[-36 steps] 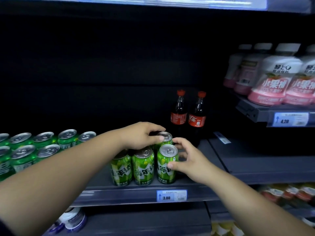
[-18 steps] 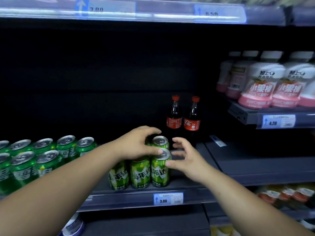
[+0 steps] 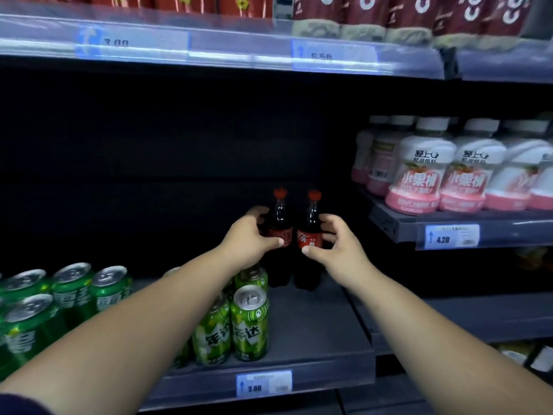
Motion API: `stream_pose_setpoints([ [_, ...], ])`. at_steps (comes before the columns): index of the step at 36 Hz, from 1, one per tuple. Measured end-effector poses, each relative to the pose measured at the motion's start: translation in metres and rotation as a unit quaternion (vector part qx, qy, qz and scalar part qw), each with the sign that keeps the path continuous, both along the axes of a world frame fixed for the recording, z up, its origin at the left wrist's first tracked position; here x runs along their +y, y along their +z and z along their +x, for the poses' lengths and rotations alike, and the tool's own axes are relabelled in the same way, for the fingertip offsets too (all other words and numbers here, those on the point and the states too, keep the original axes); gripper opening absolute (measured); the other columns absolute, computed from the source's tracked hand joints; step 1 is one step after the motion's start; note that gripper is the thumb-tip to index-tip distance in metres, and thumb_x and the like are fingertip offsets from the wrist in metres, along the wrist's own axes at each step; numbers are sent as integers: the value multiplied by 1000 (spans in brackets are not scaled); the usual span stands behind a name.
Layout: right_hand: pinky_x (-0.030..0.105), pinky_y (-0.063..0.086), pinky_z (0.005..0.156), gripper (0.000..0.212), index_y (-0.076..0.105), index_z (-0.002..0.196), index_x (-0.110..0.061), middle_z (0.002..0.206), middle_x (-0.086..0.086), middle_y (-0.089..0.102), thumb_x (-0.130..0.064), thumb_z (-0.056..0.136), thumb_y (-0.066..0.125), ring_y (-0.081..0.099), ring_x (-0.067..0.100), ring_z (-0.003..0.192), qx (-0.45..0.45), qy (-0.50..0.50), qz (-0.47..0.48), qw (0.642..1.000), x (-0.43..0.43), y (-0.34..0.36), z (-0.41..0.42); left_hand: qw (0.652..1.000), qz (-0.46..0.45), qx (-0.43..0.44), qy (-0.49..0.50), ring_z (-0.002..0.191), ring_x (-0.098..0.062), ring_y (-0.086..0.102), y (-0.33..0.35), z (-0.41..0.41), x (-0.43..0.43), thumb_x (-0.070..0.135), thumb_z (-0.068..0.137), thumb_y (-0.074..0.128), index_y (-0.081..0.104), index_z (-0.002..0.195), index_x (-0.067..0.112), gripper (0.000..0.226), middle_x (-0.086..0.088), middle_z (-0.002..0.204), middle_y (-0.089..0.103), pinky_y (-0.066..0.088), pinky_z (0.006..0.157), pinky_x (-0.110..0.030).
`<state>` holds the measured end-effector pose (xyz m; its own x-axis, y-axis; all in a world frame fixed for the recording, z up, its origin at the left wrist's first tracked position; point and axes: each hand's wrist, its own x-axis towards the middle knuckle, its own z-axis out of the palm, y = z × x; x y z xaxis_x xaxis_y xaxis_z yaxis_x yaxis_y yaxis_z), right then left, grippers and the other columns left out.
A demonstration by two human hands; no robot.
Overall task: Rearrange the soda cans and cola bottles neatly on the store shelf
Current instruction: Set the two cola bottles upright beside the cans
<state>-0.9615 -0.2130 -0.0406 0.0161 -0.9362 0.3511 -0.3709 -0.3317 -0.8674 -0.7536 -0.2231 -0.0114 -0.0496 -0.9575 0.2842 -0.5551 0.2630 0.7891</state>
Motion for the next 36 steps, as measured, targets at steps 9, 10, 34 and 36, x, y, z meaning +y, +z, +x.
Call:
stream_pose_setpoints([
  [9,26,44,104,92,36,149,-29,134,0,52,-18,73,87,52,13,123,-7,-82,-9,997,-42,-7,6,999,15,20,-47,112,-12,56,-2,0,-45,7,69,86,41,139,24,85,10,114,56,42,84,-13],
  [10,17,43,98,90,36,149,-26,129,-3,54,-15,74,86,53,11,120,-11,-75,-4,997,-44,-8,5,998,16,22,-57,110,-12,58,-2,0,-50,9,68,87,45,134,26,80,12,112,58,45,88,-17],
  [34,26,55,85,62,57,125,-36,120,-5,68,1,80,77,69,8,102,-46,33,-4,998,2,-22,-38,993,29,-35,-113,79,-11,67,7,-25,-16,18,66,89,53,118,25,64,5,96,70,50,61,-22],
  [36,26,54,88,61,57,124,-37,118,-6,69,1,80,76,69,8,104,-39,40,-12,998,14,-21,-46,992,31,-28,-116,76,-6,66,9,-34,-1,16,66,89,53,114,28,61,6,97,70,49,61,-21],
])
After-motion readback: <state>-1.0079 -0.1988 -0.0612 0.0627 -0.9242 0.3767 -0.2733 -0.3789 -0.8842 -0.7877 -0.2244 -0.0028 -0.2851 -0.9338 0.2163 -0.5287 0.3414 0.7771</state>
